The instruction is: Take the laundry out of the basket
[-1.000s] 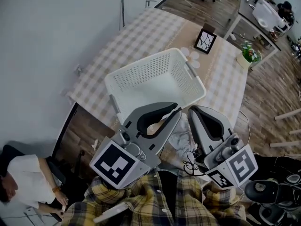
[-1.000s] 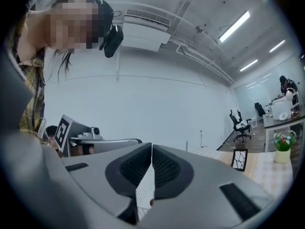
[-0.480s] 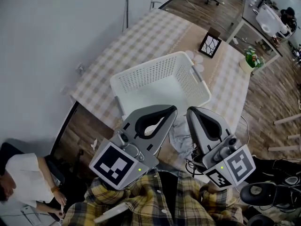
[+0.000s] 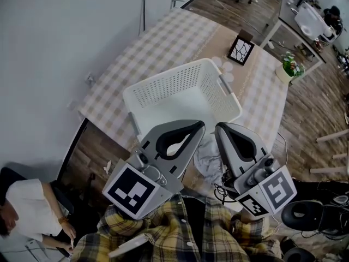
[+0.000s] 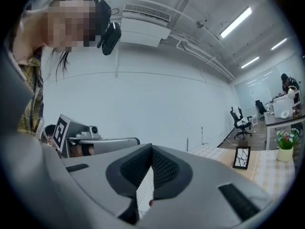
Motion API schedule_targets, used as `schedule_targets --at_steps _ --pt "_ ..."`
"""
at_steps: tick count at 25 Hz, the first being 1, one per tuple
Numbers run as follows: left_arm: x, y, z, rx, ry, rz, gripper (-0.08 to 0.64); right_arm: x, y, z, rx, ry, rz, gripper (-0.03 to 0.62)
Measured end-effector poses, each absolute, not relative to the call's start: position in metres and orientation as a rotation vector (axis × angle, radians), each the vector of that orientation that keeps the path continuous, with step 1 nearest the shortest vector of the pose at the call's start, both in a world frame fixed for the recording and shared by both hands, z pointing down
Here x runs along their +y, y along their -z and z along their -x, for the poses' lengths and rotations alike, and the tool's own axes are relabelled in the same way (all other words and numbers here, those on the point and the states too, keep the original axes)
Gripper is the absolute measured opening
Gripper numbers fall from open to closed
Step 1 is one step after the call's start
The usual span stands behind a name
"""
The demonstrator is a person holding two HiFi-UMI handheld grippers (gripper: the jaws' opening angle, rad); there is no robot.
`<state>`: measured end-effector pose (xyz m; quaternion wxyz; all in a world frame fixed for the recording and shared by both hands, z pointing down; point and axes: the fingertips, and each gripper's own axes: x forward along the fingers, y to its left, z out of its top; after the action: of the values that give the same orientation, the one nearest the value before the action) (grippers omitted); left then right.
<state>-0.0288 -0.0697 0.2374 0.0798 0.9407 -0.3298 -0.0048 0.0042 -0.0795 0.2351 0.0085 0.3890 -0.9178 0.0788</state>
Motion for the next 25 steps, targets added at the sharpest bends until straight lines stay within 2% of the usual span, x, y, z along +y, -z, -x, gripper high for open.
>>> schedule_targets --at_steps 25 --pt "-0.075 -0.253 0.009 -0.977 -0.011 -2.818 0.012 -0.082 -0.251 -0.021 -2.867 -0.27 -1.191 0.0"
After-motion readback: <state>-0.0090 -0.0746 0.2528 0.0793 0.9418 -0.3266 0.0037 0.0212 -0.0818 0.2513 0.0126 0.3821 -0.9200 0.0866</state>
